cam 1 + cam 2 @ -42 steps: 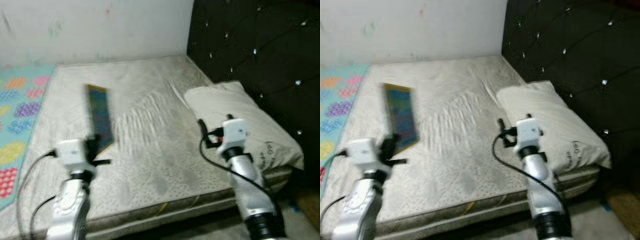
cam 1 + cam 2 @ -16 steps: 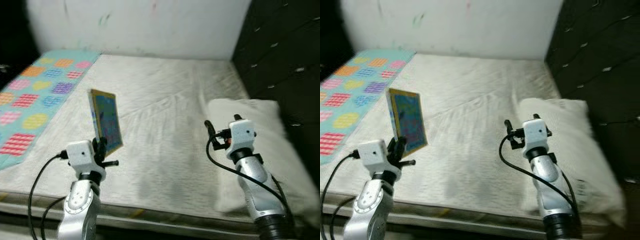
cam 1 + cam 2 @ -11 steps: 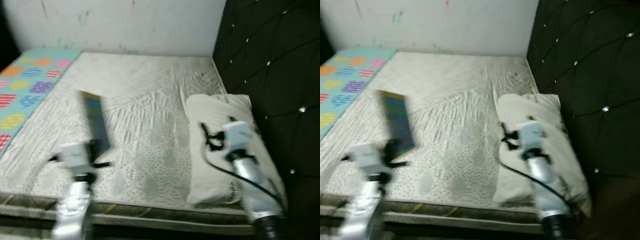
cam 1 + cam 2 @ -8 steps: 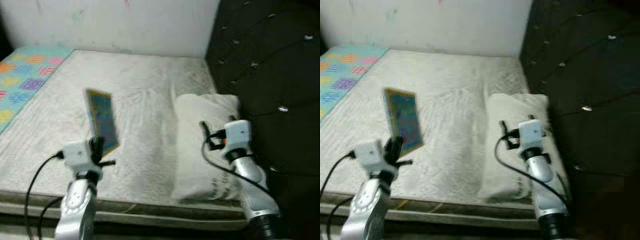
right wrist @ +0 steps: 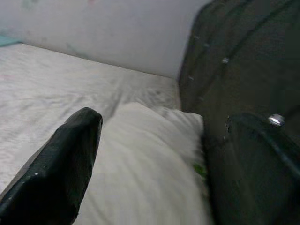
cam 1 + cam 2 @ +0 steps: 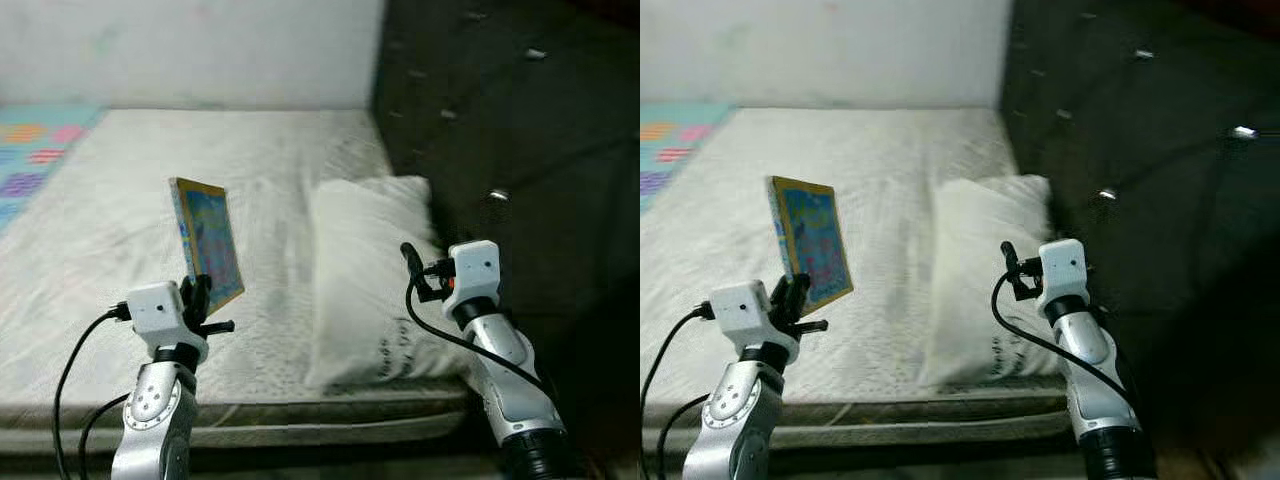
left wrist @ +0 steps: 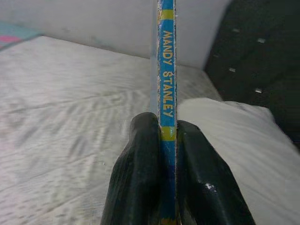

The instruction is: Clean up the room

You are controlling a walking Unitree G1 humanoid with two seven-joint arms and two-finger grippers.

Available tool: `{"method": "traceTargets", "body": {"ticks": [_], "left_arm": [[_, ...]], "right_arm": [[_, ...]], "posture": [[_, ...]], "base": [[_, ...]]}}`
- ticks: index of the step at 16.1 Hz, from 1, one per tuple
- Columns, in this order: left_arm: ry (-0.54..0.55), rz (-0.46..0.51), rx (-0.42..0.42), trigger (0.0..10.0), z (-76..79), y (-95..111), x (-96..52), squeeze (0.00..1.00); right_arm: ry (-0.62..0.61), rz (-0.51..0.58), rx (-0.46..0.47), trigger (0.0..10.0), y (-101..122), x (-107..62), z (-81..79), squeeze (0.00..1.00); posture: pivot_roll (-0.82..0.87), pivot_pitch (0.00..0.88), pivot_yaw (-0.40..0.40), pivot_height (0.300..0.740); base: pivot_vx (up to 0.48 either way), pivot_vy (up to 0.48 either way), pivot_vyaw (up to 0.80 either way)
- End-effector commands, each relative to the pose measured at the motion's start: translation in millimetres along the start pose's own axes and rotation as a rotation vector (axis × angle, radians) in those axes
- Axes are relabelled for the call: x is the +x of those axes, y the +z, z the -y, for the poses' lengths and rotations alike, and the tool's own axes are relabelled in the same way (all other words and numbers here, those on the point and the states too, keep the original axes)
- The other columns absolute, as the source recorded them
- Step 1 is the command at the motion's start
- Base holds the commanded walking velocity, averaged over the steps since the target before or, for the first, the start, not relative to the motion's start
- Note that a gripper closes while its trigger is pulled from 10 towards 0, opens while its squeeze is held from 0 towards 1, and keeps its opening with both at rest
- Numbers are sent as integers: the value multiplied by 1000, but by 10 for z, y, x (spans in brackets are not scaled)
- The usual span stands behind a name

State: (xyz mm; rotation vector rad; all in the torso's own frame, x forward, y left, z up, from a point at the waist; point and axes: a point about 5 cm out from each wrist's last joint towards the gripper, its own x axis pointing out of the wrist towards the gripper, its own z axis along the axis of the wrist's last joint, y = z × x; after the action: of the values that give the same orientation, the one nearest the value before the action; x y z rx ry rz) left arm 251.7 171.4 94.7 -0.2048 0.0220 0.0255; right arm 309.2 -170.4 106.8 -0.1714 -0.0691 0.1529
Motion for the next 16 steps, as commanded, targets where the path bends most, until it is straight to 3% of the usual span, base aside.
{"method": "traceTargets", "body": {"ticks": [1,14,16], "left_arm": [[-12,74,14,10000,4,148,11,0],[-29,71,17,10000,19,138,16,0],[17,45,3,10000,-9,108,21,0]], "right_arm": [[11,17,4,10000,47,24,-12,0],[23,15,-18,10000,19,12,-29,0],[24,14,-18,10000,15,11,-35,0]], "posture": [[-115,0,-3,740],[-115,0,0,740],[-114,0,0,740]], "base": [[330,0,0],[414,0,0],[161,0,0]]}}
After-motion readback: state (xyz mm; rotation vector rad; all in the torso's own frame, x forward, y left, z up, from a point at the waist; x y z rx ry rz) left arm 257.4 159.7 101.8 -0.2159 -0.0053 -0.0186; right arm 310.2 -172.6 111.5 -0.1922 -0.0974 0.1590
